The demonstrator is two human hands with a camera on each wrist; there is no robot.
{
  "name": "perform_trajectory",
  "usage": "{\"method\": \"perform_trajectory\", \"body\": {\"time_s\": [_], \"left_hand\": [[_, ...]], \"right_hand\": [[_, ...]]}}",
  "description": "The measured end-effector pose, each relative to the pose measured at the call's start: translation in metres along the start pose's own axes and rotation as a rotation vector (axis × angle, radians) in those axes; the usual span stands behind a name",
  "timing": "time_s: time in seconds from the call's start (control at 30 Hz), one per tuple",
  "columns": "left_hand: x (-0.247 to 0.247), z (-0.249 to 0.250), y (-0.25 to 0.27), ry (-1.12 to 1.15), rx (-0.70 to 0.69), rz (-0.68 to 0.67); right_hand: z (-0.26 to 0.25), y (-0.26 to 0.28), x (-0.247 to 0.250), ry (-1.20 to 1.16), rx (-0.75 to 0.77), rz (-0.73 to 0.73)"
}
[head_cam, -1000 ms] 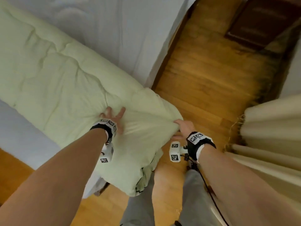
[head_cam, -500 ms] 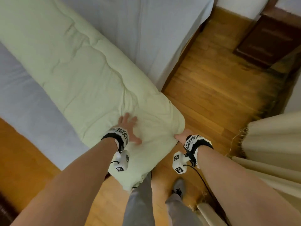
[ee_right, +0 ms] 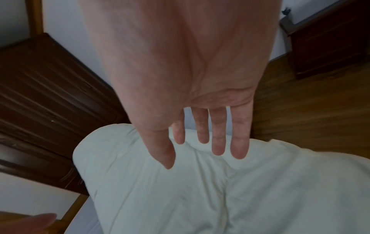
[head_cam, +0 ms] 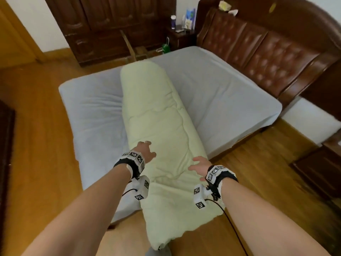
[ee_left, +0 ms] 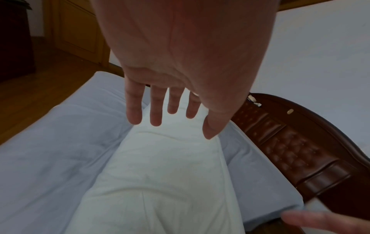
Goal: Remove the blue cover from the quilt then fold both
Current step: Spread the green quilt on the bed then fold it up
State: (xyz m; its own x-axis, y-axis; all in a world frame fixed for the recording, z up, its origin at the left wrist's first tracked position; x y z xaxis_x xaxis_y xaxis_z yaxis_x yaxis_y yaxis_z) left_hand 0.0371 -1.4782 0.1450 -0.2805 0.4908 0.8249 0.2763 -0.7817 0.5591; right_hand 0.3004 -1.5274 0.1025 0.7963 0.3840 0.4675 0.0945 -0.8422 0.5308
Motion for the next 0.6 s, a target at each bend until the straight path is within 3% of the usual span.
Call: {"method": "perform_trajectory", "body": {"time_s": [0.2, 0.6], "left_hand": [[0.039, -0.003, -0.043, 0.058, 0.050, -0.002], [0.092, 0.067, -0.114, 0.129, 0.044, 0.053]], "right_hand": [[-0.054, -0.053, 0.018, 0.059, 0.091, -0.067], [-0.113, -0.153, 0.087, 0.124, 0.184, -0.106]]}}
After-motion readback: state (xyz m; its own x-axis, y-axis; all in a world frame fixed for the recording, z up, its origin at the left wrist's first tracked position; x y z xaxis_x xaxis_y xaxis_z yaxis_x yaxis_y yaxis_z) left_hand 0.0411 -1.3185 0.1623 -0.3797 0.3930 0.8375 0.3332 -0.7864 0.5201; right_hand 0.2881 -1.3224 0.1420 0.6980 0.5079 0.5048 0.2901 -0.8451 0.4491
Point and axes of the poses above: each hand's wrist, its own y-axis away from the middle knuckle, its own x-axis out of the back of the hand, z = x × y, the point moved 3 cm from there along -y, towards the middle knuckle, and after that the axes turned 14 degrees about x, right-handed, at the moved point
